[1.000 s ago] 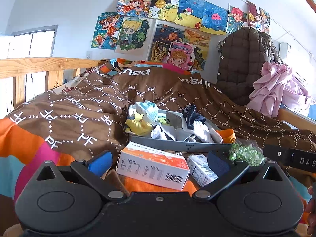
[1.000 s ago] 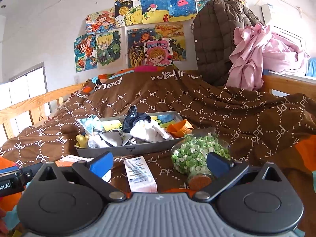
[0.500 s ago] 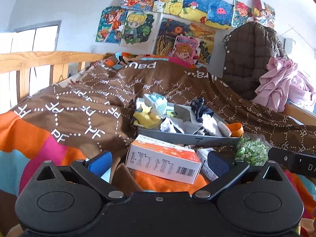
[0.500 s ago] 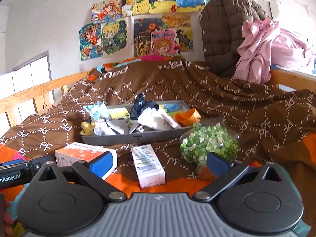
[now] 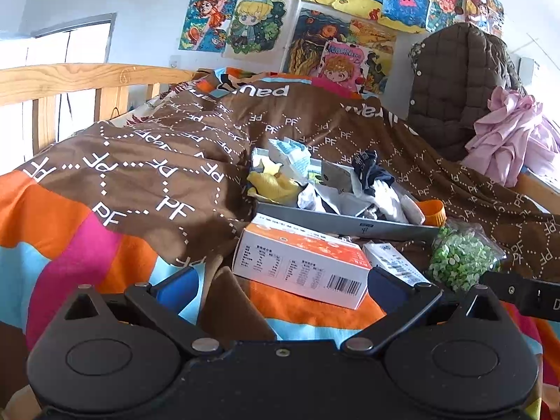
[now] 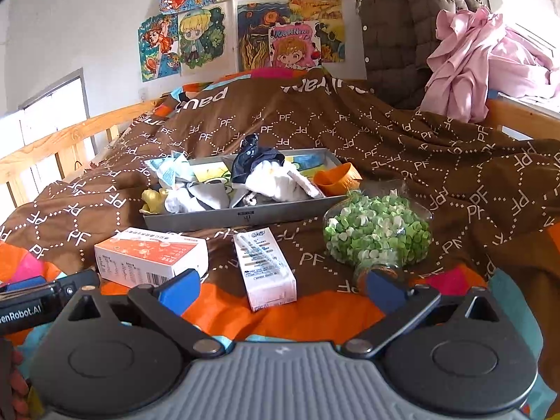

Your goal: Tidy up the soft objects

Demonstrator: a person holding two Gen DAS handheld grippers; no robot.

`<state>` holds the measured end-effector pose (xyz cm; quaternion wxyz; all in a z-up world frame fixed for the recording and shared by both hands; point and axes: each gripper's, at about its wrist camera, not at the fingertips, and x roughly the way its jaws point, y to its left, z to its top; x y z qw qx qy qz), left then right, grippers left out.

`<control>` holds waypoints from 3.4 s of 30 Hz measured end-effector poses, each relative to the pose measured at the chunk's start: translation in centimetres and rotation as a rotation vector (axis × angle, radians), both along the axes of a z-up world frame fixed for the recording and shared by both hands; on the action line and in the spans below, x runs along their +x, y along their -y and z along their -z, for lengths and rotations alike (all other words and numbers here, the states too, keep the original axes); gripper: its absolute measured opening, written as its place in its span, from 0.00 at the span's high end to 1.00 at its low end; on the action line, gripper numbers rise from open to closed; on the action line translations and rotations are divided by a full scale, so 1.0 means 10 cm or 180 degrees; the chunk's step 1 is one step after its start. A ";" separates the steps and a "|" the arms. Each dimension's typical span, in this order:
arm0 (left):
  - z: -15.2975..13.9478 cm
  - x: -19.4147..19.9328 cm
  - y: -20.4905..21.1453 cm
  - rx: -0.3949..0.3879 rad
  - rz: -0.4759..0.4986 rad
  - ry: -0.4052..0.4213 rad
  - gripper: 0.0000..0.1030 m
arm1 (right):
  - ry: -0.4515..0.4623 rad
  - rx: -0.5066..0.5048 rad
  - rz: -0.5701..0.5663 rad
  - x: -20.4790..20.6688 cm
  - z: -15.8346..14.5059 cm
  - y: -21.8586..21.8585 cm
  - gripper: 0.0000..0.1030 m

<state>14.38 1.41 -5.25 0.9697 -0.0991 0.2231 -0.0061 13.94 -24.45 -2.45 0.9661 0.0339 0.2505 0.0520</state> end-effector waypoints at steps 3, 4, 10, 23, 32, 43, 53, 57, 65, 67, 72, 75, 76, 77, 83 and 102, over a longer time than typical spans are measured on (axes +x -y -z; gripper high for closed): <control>0.01 0.00 0.02 0.0028 0.0029 -0.0014 0.01 | -0.0020 -0.0004 0.0004 0.00 0.01 0.00 0.00; 0.01 0.00 0.02 0.0035 0.0040 -0.0020 0.01 | -0.0026 -0.0008 0.0003 0.01 0.01 0.00 0.00; 0.03 -0.01 0.05 0.0053 0.0060 -0.0050 0.01 | -0.0049 -0.0020 0.0007 0.01 0.01 0.00 0.00; 0.04 -0.01 0.05 0.0054 0.0058 -0.0058 0.01 | -0.0103 -0.0028 0.0014 0.04 0.03 0.01 0.00; 0.06 -0.01 0.04 0.0052 0.0055 -0.0068 0.01 | -0.0121 -0.0025 0.0019 0.05 0.04 0.01 0.00; 0.06 -0.01 0.04 0.0053 0.0054 -0.0070 0.01 | -0.0130 -0.0025 0.0019 0.05 0.04 0.01 0.00; 0.06 -0.01 0.04 0.0056 0.0057 -0.0069 0.01 | -0.0173 -0.0013 0.0033 0.06 0.07 0.02 0.00; 0.06 -0.01 0.04 0.0056 0.0056 -0.0070 0.01 | -0.0194 -0.0014 0.0039 0.07 0.07 0.01 0.00; 0.06 -0.01 0.04 0.0057 0.0059 -0.0068 0.01 | -0.0201 -0.0012 0.0045 0.07 0.07 0.01 0.00; 0.05 -0.01 0.04 0.0057 0.0059 -0.0071 0.01 | -0.0206 -0.0006 0.0056 0.07 0.07 0.02 0.00; 0.05 -0.02 0.05 0.0062 0.0059 -0.0072 0.01 | -0.0220 0.0004 0.0071 0.08 0.08 0.03 0.00; 0.05 -0.03 0.03 0.0045 0.0047 -0.0062 0.01 | -0.0221 0.0003 0.0069 0.08 0.08 0.03 0.00; 0.06 -0.03 0.02 0.0033 0.0057 -0.0044 0.01 | -0.0222 0.0003 0.0069 0.08 0.08 0.03 0.00; 0.06 -0.03 0.02 0.0024 0.0078 -0.0036 0.01 | -0.0225 0.0002 0.0069 0.08 0.08 0.03 0.00; 0.06 -0.01 0.02 0.0004 0.0044 -0.0165 0.01 | -0.0233 0.0003 0.0081 0.08 0.08 0.03 0.00; 0.07 -0.01 0.03 -0.0064 0.0096 -0.0233 0.01 | -0.0241 -0.0019 0.0104 0.09 0.08 0.04 0.00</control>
